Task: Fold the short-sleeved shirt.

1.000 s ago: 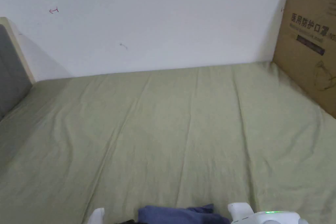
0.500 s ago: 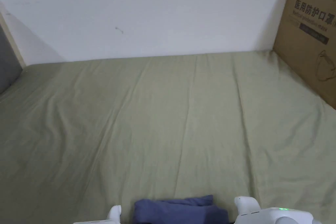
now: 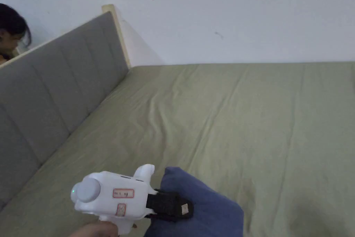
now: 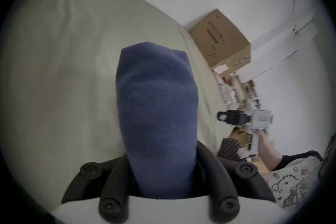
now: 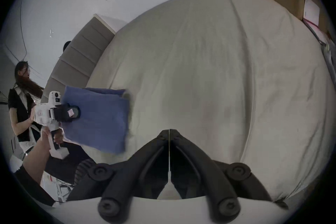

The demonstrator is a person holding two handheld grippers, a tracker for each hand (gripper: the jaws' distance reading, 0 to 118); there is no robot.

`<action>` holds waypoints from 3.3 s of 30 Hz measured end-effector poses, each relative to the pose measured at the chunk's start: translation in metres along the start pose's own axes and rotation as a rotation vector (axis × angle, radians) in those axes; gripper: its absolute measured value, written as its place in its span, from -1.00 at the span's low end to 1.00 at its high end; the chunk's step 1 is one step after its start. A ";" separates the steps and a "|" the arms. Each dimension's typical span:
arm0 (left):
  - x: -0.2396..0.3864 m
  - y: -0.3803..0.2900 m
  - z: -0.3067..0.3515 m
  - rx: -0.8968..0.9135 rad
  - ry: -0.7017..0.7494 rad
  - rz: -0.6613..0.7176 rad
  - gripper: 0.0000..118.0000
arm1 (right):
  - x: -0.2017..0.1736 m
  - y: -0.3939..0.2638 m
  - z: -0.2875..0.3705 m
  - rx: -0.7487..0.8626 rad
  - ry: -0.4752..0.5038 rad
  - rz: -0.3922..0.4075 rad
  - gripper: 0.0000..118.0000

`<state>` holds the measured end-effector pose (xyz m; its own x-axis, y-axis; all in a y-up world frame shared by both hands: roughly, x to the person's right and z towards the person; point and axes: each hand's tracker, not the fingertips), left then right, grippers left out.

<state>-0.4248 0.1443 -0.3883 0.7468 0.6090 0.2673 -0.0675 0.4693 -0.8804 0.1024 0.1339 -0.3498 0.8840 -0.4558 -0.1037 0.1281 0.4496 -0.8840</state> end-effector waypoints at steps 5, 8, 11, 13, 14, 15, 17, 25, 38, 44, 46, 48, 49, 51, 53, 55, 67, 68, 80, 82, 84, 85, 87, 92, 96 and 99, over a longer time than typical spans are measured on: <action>-0.054 0.024 0.084 -0.068 0.337 -0.010 -0.72 | -0.027 0.003 0.006 0.010 0.005 0.050 -1.00; -0.083 0.031 0.108 -0.122 0.541 -0.031 -0.72 | -0.040 0.003 0.004 0.001 0.010 0.055 -1.00; -0.112 0.031 0.116 -0.165 0.671 -0.026 -0.72 | -0.049 0.002 0.000 -0.008 -0.001 0.053 -1.00; -0.129 0.026 0.118 -0.162 0.708 -0.001 -0.65 | -0.055 0.002 -0.001 -0.016 -0.010 0.055 -1.00; -0.133 0.023 0.118 -0.158 0.712 0.003 -0.45 | -0.057 0.002 -0.002 -0.020 -0.014 0.056 -1.00; -0.137 0.019 0.119 -0.152 0.735 0.000 -0.11 | -0.059 0.002 -0.002 -0.025 -0.018 0.058 -1.00; -0.141 0.014 0.123 -0.152 0.809 -0.029 0.98 | -0.061 0.003 -0.002 -0.034 -0.024 0.067 -1.00; -0.121 -0.002 0.150 0.085 0.892 -0.020 0.92 | -0.065 0.011 -0.001 -0.007 -0.036 0.066 -1.00; 0.085 -0.003 -0.031 -0.014 0.367 -0.187 -0.92 | -0.073 0.015 0.025 -0.038 -0.061 0.130 -1.00; 0.214 0.015 -0.068 0.281 0.294 -0.254 -0.94 | -0.064 0.029 0.082 0.177 -0.092 0.170 -1.00; 0.256 0.010 -0.065 0.506 0.376 -0.392 -0.94 | -0.067 0.033 0.108 0.344 -0.125 0.198 -1.00; 0.286 0.007 -0.058 0.671 0.403 -0.478 -0.94 | -0.071 0.039 0.126 0.520 -0.182 0.215 -1.00; 0.300 0.006 -0.054 0.742 0.421 -0.502 -0.94 | -0.074 0.043 0.136 0.602 -0.164 0.227 -1.00; 0.318 0.008 -0.045 0.828 0.447 -0.487 -0.94 | -0.079 0.046 0.153 0.774 -0.133 0.248 -1.00; 0.331 0.008 -0.038 0.882 0.452 -0.460 -0.94 | -0.086 0.048 0.164 0.914 -0.144 0.269 -1.00; 0.338 0.002 -0.032 0.966 0.503 -0.451 -0.94 | -0.088 0.044 0.172 1.050 -0.195 0.295 -1.00; 0.340 -0.035 -0.013 1.106 0.561 -0.501 0.87 | -0.091 0.017 0.171 1.131 -0.331 0.277 0.99; 0.339 -0.036 -0.013 1.101 0.560 -0.501 0.95 | -0.092 0.016 0.171 1.122 -0.341 0.281 1.00; 0.337 -0.040 -0.007 1.055 0.564 -0.438 1.00 | -0.102 0.001 0.174 1.072 -0.368 0.362 1.00; 0.336 -0.038 -0.004 1.053 0.549 -0.424 1.00 | -0.105 0.001 0.174 1.072 -0.369 0.374 1.00; 0.336 -0.038 -0.002 1.060 0.543 -0.430 1.00 | -0.105 0.002 0.175 1.068 -0.363 0.380 1.00; 0.336 -0.038 -0.002 1.059 0.548 -0.437 1.00 | -0.106 0.002 0.174 1.064 -0.360 0.381 1.00; 0.334 -0.037 0.000 1.053 0.542 -0.455 1.00 | -0.108 0.003 0.172 1.057 -0.358 0.383 1.00; 0.329 -0.036 0.000 1.024 0.557 -0.468 1.00 | -0.109 0.004 0.168 1.039 -0.355 0.376 1.00; 0.324 -0.037 -0.001 1.013 0.578 -0.459 1.00 | -0.110 0.004 0.163 1.020 -0.352 0.386 1.00; 0.324 -0.036 -0.001 1.026 0.664 -0.475 1.00 | -0.110 0.005 0.160 1.005 -0.350 0.389 1.00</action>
<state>-0.1797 0.3239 -0.2702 0.9986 -0.0403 -0.0346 0.0410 0.9989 0.0217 0.0781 0.3096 -0.2701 0.9996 0.0187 -0.0188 -0.0193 0.9991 -0.0368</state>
